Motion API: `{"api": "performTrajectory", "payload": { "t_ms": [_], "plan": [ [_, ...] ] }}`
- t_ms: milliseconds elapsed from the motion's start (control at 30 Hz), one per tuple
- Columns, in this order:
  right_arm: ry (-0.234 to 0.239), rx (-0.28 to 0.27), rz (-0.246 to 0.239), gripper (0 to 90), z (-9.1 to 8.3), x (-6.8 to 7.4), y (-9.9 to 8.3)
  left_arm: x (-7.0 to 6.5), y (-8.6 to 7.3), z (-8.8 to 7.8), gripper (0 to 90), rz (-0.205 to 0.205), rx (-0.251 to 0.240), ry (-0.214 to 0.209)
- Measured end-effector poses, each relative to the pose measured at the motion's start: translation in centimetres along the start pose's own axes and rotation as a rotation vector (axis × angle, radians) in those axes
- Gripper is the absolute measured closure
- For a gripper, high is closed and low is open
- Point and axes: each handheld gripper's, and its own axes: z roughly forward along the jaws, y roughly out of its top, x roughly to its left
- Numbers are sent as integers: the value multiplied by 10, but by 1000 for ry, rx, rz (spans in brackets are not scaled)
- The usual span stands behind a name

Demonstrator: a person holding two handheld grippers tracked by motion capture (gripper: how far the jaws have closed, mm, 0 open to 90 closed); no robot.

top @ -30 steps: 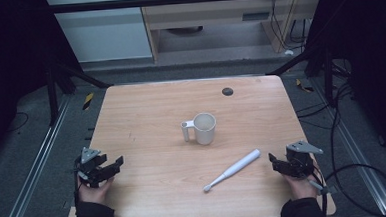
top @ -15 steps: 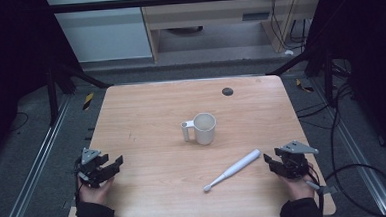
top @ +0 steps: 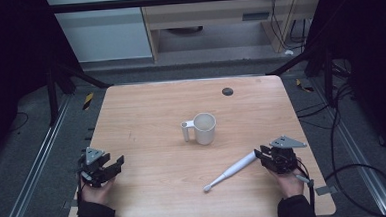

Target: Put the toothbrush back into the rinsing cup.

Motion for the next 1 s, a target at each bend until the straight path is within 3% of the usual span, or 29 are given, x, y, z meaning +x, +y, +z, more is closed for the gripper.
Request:
{"api": "performTrajectory", "payload": {
  "t_ms": [433, 567, 1000],
  "plan": [
    [10, 28, 15, 799, 23, -3, 10, -2, 1, 1, 414, 16, 3, -4],
    [8, 59, 5, 837, 33, -4, 11, -2, 1, 1, 415, 22, 2, -5],
    [-17, 116, -18, 849, 37, -6, 7, -3, 1, 1, 419, 36, 3, -7]
  ]
}}
